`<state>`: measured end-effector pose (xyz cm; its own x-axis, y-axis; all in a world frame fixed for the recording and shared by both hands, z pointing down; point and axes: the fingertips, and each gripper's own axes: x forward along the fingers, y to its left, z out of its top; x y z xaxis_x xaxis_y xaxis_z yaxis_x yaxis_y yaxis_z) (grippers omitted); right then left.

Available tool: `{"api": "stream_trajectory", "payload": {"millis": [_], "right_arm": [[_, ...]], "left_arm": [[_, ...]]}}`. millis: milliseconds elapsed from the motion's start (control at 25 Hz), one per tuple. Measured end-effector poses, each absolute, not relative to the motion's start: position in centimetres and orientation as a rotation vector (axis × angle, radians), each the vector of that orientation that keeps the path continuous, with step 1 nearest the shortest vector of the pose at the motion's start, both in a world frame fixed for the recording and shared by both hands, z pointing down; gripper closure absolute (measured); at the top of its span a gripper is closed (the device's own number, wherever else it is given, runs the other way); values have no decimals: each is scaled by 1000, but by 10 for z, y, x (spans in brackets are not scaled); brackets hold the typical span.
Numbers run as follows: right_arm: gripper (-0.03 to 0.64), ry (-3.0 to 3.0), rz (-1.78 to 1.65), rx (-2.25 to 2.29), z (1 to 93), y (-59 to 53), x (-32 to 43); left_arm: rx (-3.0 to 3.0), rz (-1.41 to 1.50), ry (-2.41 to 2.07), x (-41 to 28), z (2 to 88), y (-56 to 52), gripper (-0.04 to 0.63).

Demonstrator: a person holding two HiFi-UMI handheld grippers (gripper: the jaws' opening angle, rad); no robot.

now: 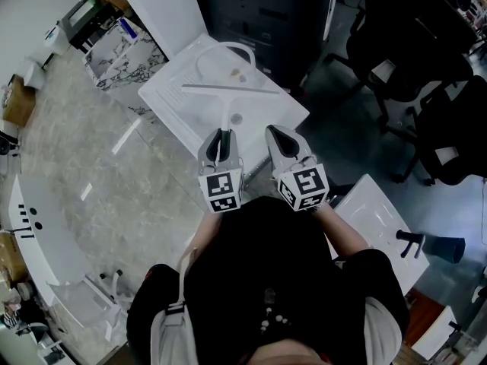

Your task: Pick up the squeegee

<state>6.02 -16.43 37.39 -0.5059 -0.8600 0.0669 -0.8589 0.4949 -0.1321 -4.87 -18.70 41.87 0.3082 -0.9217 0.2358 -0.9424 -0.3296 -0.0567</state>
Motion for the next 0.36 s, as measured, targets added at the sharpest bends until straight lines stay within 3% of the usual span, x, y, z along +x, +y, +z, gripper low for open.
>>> {"api": "stream_trajectory", "payload": {"millis": [360], "right_arm": [[617, 2712, -233, -1555, 376, -162, 58]], "left_arm": [[2465, 342, -1765, -50, 420, -184, 489]]}}
